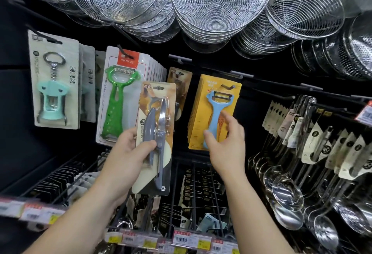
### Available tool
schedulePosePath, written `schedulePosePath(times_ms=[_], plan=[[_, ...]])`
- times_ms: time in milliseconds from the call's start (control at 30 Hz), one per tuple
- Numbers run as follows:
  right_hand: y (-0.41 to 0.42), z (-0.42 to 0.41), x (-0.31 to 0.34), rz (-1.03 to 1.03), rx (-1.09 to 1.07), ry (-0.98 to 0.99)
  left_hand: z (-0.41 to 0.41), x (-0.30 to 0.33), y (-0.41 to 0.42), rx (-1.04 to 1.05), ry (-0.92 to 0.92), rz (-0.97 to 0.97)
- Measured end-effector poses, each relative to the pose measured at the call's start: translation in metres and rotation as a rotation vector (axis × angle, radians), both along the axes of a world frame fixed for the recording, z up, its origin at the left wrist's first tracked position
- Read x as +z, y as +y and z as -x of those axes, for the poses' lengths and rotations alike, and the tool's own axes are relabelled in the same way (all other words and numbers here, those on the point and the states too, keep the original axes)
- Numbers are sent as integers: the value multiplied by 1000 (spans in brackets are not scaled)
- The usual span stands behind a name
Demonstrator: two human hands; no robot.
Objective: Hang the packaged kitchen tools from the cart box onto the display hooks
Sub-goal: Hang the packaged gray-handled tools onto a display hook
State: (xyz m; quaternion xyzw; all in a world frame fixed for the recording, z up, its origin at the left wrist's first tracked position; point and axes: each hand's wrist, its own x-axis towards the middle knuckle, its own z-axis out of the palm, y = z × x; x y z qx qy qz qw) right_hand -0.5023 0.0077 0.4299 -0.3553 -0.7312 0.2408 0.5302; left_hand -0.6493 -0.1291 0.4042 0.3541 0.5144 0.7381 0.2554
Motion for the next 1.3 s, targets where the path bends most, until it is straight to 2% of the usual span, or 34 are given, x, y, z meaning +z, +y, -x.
schedulePosePath(times_ms=[200,367,533,833,1300], plan=[[-46,14,-3,65,410,28,-5,1,1,14,9,-2],[-54,25,11,44,523,47,-10,3,-2,8,53,-33],[-56,30,19,6,515,62,-13,11,-3,20,135,-72],[-47,34,29,-26,522,121,-11,23,2,-29,144,-112],[-42,36,32,62,512,158,-6,20,3,-28,223,-144]])
